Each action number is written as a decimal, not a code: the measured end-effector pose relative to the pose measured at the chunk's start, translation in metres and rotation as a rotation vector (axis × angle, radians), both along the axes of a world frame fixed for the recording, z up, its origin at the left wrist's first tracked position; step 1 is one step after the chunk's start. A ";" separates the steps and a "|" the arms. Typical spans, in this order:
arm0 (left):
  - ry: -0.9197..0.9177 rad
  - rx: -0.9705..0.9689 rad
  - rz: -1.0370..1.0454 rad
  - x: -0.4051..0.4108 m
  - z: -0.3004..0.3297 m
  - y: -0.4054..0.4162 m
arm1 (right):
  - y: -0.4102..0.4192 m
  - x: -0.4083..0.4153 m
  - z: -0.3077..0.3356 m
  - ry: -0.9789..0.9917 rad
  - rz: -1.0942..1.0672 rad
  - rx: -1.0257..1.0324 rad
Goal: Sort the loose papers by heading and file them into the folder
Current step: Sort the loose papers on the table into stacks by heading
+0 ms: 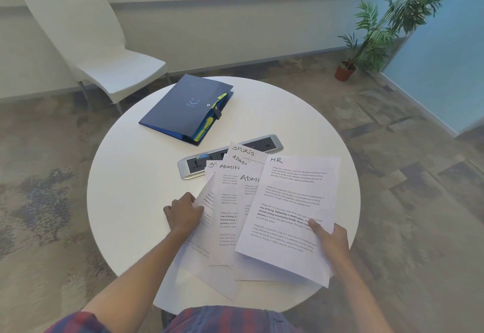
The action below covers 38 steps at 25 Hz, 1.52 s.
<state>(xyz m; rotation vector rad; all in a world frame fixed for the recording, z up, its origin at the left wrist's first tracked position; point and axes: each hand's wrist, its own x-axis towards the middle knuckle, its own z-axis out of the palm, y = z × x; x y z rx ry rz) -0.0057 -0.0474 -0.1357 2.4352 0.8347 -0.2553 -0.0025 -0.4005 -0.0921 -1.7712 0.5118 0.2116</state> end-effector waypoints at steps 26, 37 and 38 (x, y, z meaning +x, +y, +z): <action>-0.045 0.298 -0.075 -0.021 0.014 0.078 | 0.027 -0.002 0.005 -0.054 -0.022 0.009; -0.110 0.101 -0.362 0.108 0.031 -0.022 | -0.009 0.005 0.017 -0.031 -0.136 0.006; -0.100 0.102 -0.394 0.116 0.031 -0.029 | -0.014 0.006 0.018 -0.025 -0.146 0.009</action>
